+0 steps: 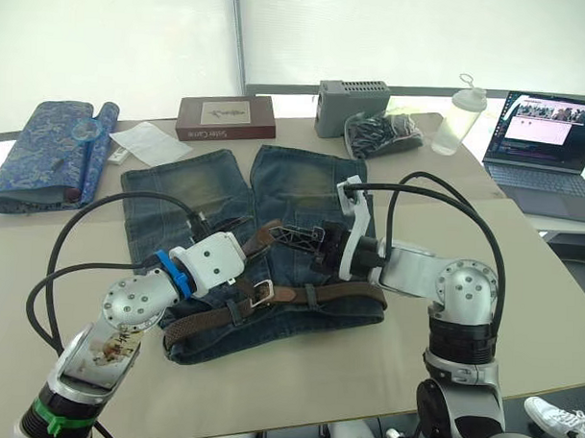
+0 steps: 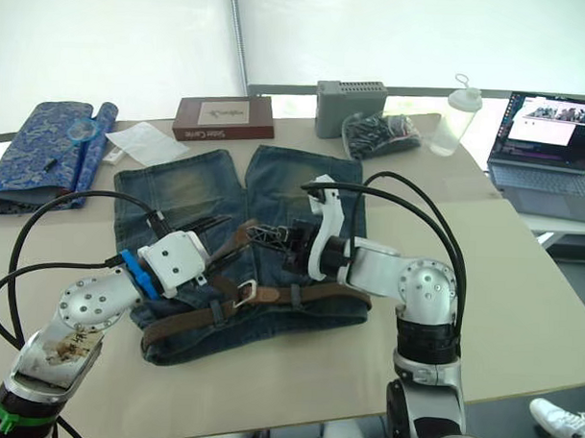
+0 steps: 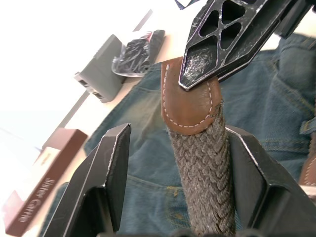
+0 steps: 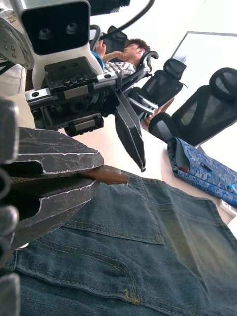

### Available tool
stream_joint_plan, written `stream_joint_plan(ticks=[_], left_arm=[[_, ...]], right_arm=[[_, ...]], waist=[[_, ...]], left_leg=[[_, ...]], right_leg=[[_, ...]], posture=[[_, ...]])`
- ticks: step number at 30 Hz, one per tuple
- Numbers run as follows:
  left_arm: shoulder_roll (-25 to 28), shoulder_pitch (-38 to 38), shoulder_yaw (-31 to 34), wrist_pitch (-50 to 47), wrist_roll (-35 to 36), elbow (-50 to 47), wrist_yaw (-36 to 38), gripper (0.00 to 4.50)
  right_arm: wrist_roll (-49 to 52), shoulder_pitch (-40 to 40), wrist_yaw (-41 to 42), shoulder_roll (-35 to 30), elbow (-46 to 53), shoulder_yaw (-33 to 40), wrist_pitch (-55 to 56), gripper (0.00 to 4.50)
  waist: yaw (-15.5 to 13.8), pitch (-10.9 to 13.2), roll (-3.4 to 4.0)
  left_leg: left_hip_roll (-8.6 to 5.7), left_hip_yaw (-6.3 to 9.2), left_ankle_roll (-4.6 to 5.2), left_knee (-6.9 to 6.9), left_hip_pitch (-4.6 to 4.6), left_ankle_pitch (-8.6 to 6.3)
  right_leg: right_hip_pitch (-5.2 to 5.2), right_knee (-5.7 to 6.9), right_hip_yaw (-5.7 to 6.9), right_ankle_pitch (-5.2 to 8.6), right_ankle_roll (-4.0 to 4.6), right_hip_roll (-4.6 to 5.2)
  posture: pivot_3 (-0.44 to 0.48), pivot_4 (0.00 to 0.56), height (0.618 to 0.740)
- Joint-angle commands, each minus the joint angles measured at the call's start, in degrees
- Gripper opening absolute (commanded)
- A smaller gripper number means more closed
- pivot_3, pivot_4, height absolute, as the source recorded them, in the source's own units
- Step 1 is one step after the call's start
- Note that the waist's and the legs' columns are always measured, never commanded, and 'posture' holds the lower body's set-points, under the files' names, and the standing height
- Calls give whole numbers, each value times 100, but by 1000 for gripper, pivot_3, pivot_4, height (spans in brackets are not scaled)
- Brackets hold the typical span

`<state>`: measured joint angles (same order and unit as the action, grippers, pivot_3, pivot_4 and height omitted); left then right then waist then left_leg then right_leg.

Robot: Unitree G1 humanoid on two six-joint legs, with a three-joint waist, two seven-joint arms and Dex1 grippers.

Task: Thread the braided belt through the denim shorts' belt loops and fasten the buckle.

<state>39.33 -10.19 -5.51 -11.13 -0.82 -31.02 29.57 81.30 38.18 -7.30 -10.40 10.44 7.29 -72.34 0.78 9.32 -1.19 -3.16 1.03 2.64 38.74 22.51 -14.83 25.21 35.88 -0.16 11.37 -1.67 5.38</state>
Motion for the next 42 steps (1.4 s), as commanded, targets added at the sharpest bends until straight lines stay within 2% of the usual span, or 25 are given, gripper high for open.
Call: stream_joint_plan(ticks=[1,3,6,10,11,14,16,18,19,23,26,31,35,38,39,42], left_arm=[[-97,-46,106,110,-288,-2,-167,2829],[-149,-76,106,90,-376,22,-161,2829],[-211,-52,114,49,-424,-12,-122,2020],[-265,-12,109,55,-484,-57,-83,194],[-276,-5,106,62,-501,-57,-76,39],[-306,19,103,83,-538,-53,-71,39],[-312,54,125,115,-545,-50,-53,39],[-337,165,268,15,-260,-34,75,0],[-339,208,359,-63,-115,-10,138,0],[-141,561,727,-355,660,121,783,0],[289,829,881,-331,917,396,1402,0],[730,807,703,250,688,731,1827,0],[961,727,485,445,374,847,1974,0],[1141,671,336,665,73,936,2056,0],[1150,608,270,767,-39,1003,2034,0],[1064,440,95,898,-259,1125,1980,0]], right_arm=[[288,40,-111,-8,63,70,164,0],[365,34,-159,-26,65,48,197,0],[437,25,-212,-56,64,41,238,0],[562,4,-277,-115,45,6,306,0],[582,2,-290,-132,40,-10,321,0],[623,4,-281,-176,23,-44,351,0],[555,-14,47,-291,181,-131,315,0],[120,-75,195,-510,387,-350,298,797],[-290,-119,390,-710,543,-562,369,1060],[-2198,-325,2057,-1870,1427,-1853,1209,2443],[-3619,-456,3258,-2543,1706,-2863,2260,2443],[-4967,-489,4013,-2663,1360,-3633,3064,2443],[-5520,-514,4403,-2577,1161,-3831,3305,1297],[-5757,-574,4492,-2445,1067,-3790,3268,196],[-5833,-583,4504,-2393,1037,-3781,3258,56],[-6021,-626,4557,-2255,992,-3755,3249,56]], waist=[[0,0,0],[0,0,0],[1,0,0],[1,0,0],[1,0,0],[1,0,0],[1,0,0],[1,0,0],[1,0,0],[2,0,0],[11,0,0],[3,2,-4],[-16,3,-5],[-14,3,-6],[-14,3,-6],[-16,2,-6]], left_leg=[[0,0,0,0,0,0],[0,0,0,1,0,0],[0,0,0,2,0,0],[0,0,0,2,0,0],[0,0,0,2,0,0],[0,-1,1,2,0,0],[0,0,1,3,0,0],[0,-1,1,3,0,0],[0,-2,3,3,0,-1],[1,-3,6,8,1,-3],[2,-3,8,12,0,-4],[3,-4,7,14,-3,-4],[-1,-3,9,14,-2,-5],[1,-2,8,13,-1,-5],[1,-1,7,12,-1,-5],[3,1,6,13,-1,-5]], right_leg=[[0,0,1,0,0,0],[-1,1,2,0,0,-1],[-1,2,2,0,-1,-3],[-1,2,4,0,-1,-4],[-1,2,3,0,-1,-4],[-1,2,3,0,-1,-5],[-2,1,3,0,-1,-5],[-2,1,4,0,-1,-5],[-3,1,4,0,-1,-5],[-4,-2,10,4,-7,-6],[-7,-4,13,6,-9,-8],[-9,-4,15,7,-9,-7],[-11,-9,14,6,-10,2],[-8,-9,14,5,-9,4],[-7,-9,14,5,-8,4],[-6,-8,15,4,-7,4]], posture=[[0,150,740],[0,150,740],[0,150,740],[0,150,740],[0,150,740],[0,150,740],[0,150,740],[0,150,740],[0,150,740],[0,150,740],[0,150,740],[0,150,740],[0,150,740],[0,150,740],[0,150,740],[0,150,740]])
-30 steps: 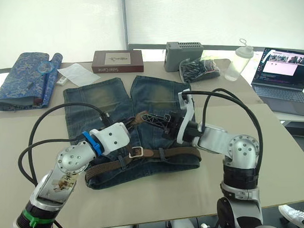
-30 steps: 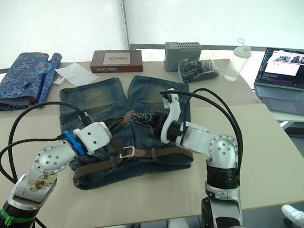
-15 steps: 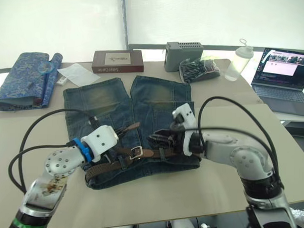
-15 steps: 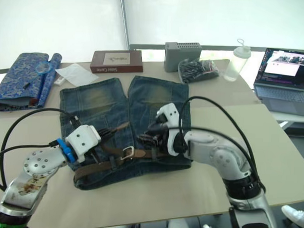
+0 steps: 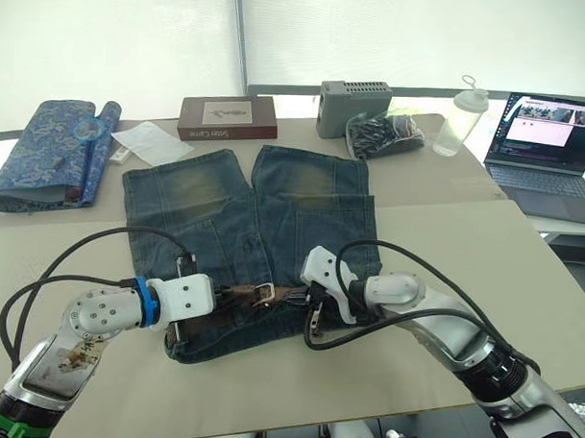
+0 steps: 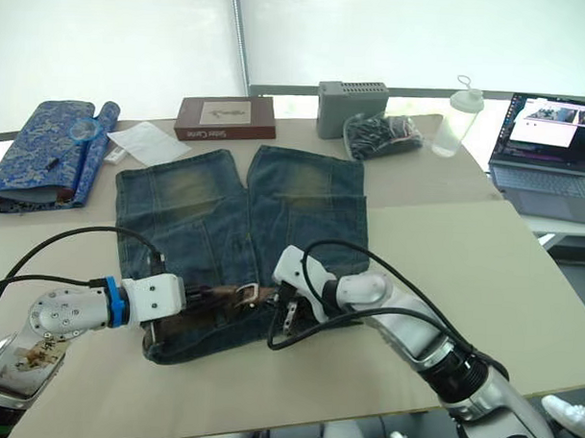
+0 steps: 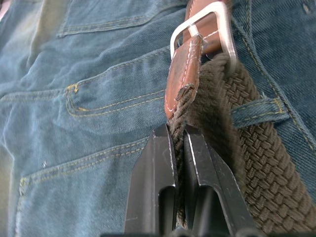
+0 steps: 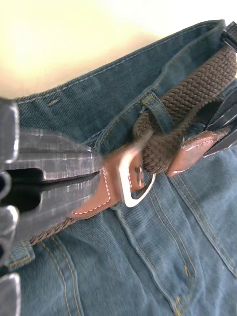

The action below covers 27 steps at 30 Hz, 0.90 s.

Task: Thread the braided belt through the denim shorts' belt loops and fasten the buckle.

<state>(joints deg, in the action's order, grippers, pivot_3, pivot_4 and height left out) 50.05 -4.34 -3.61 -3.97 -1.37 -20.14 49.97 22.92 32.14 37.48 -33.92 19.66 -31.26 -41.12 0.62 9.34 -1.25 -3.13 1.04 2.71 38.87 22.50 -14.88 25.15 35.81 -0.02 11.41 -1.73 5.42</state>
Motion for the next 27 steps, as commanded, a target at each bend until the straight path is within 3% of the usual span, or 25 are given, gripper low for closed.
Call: stream_joint_plan(ticks=[1,6,9,13,19,20,24,27], left_arm=[[-83,-204,-119,171,-224,65,-104,0],[-361,-243,141,-31,66,139,-213,0],[-802,-338,571,-853,806,101,-392,0],[-844,-213,666,-742,884,30,-333,0],[-1682,-274,1499,-2587,2317,-400,-1141,0],[-1788,-189,1600,-2819,2492,-511,-1264,0],[-2173,35,2018,-3594,3140,-877,-1803,0],[-2434,144,2381,-4082,3651,-1054,-2221,0]], right_arm=[[-196,-38,82,183,64,124,109,56],[-275,-92,132,443,76,246,0,56],[-353,-107,183,465,68,265,-28,56],[-429,-121,164,569,10,318,-50,56],[-312,-82,186,784,-43,517,-371,56],[-283,-82,167,838,-75,559,-466,628],[-376,-61,123,906,-173,571,-668,1934],[-428,-59,138,940,-175,585,-625,1782]], waist=[[0,0,0],[3,0,0],[3,0,0],[5,-1,-1],[6,-2,-4],[6,-2,-4],[8,-2,-5],[7,-2,-5]], left_leg=[[0,0,0,0,0,0],[-1,0,0,-1,1,0],[-2,0,0,1,0,0],[-4,4,-1,4,0,0],[-4,5,-1,8,0,0],[-4,5,-1,8,0,0],[-7,6,-3,6,-2,0],[-6,6,-4,7,-3,0]], right_leg=[[0,1,-1,0,0,1],[3,2,-1,0,0,1],[2,7,-1,0,0,2],[1,8,2,0,0,0],[0,11,3,-1,-1,0],[0,13,2,-1,-1,0],[1,16,-1,-1,-1,-1],[1,16,-2,-1,0,-1]], posture=[[0,150,740],[0,150,740],[0,150,740],[0,150,740],[0,150,740],[0,150,740],[0,150,740],[0,150,740]])
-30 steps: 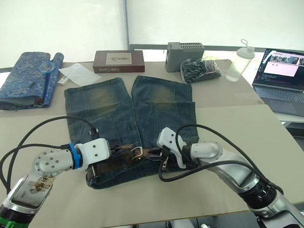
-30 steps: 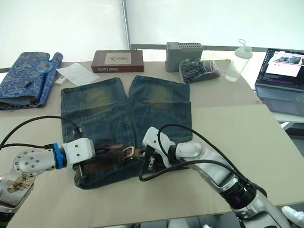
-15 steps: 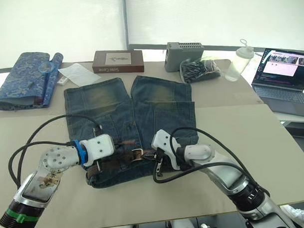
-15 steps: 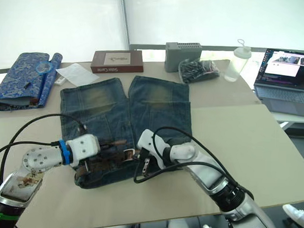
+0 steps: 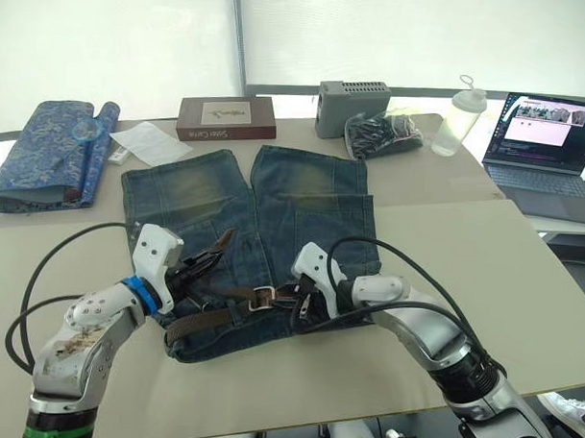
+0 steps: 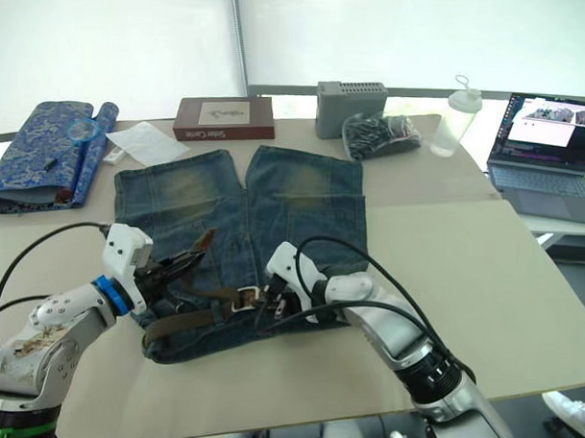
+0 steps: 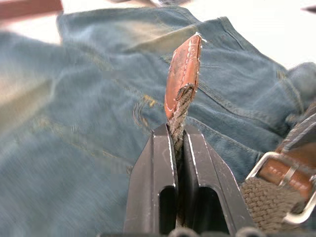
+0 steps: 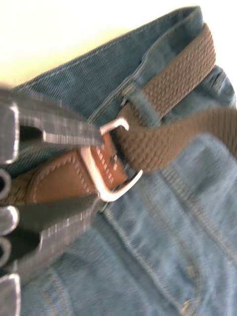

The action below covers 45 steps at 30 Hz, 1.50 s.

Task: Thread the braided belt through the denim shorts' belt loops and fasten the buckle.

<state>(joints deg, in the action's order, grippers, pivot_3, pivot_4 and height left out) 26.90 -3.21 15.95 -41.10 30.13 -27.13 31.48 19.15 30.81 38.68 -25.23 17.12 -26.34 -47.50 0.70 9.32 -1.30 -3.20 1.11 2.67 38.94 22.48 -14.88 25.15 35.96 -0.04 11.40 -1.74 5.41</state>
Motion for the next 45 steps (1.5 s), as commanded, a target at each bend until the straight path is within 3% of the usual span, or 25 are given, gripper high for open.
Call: stream_joint_plan(ticks=[1,5,6,14,19,29,45], left_arm=[[-167,39,507,-477,621,-382,-480,0],[-585,-117,1046,-930,1380,-372,-1204,0],[-647,-157,1137,-1009,1530,-365,-1351,0],[-1099,-375,1765,-1332,3141,-171,-2599,0],[-1109,-273,1848,-1263,3897,-71,-3188,0],[-1472,106,1638,-704,4730,-127,-4143,0],[-1018,-18,1188,-121,5189,-329,-4753,0]], right_arm=[[-72,84,23,76,71,86,31,1443],[-175,173,155,129,-53,13,209,59],[-159,181,196,161,-75,22,215,25],[-644,277,476,156,-342,-268,666,25],[-810,328,551,264,-472,-282,838,25],[-897,491,822,591,-684,-306,1076,25],[-1384,606,1190,830,-1530,-655,1544,25]], waist=[[-1,0,0],[-2,0,-1],[-3,-1,-2],[-1,-3,-5],[8,-3,-5],[-6,-3,-6],[8,-3,-6]], left_leg=[[0,1,-1,0,0,1],[-1,1,-5,0,-5,2],[-1,1,-5,0,-6,2],[-2,1,-11,0,-7,3],[-1,1,-18,-2,-12,2],[-2,0,-19,-1,-13,2],[-1,-1,-24,-6,-19,5]], right_leg=[[0,0,0,0,0,0],[-4,1,-1,0,1,-2],[-5,1,-2,0,1,-1],[-4,1,-4,-1,2,-4],[-3,4,-9,-1,3,-9],[-6,3,-12,-1,5,-7],[-7,3,-13,-1,8,-12]], posture=[[0,150,740],[0,150,740],[0,150,740],[0,150,740],[0,150,740],[0,150,740],[0,150,740]])
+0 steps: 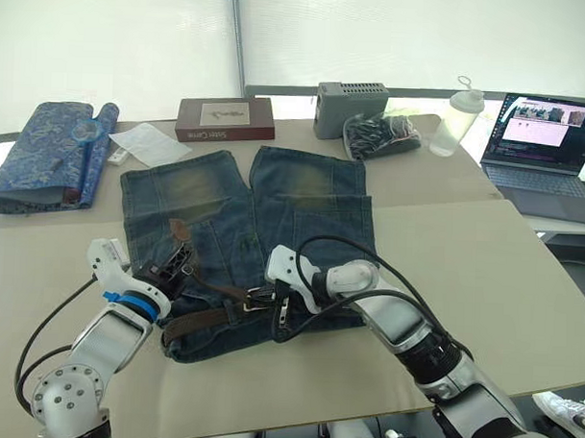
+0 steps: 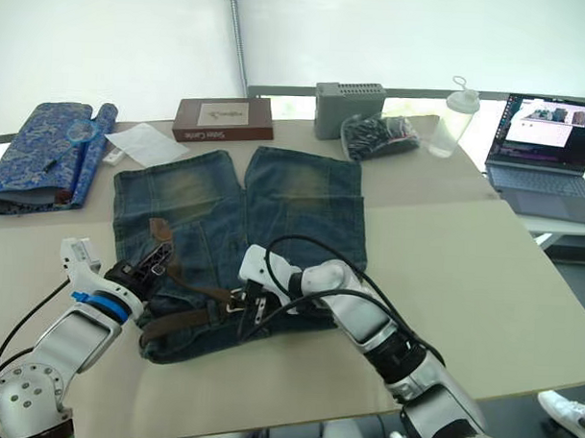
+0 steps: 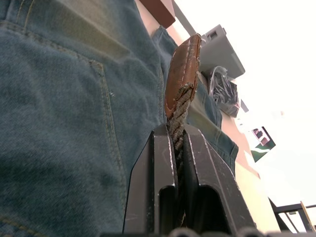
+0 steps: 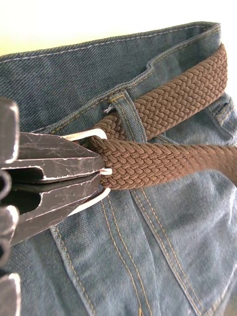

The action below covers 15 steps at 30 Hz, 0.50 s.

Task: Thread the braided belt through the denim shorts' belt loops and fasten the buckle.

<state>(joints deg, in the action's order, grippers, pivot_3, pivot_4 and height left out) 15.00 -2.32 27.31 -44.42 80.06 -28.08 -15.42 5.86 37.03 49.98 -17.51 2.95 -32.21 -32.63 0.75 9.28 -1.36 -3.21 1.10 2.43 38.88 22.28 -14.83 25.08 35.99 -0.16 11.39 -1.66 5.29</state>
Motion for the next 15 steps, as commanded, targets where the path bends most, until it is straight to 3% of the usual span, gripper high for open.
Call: stream_joint_plan(ticks=[1,15], left_arm=[[221,-105,58,253,233,-222,-80,0],[543,-79,107,629,747,-13,-157,0]], right_arm=[[-45,-33,79,74,-118,-44,31,25],[-222,-201,180,41,-426,-158,143,25]], waist=[[5,0,0],[6,0,0]], left_leg=[[0,0,-1,-1,-1,0],[1,0,-3,-4,-7,1]], right_leg=[[0,0,0,0,1,-1],[-4,0,0,1,3,-2]], posture=[[0,150,740],[0,150,740]])
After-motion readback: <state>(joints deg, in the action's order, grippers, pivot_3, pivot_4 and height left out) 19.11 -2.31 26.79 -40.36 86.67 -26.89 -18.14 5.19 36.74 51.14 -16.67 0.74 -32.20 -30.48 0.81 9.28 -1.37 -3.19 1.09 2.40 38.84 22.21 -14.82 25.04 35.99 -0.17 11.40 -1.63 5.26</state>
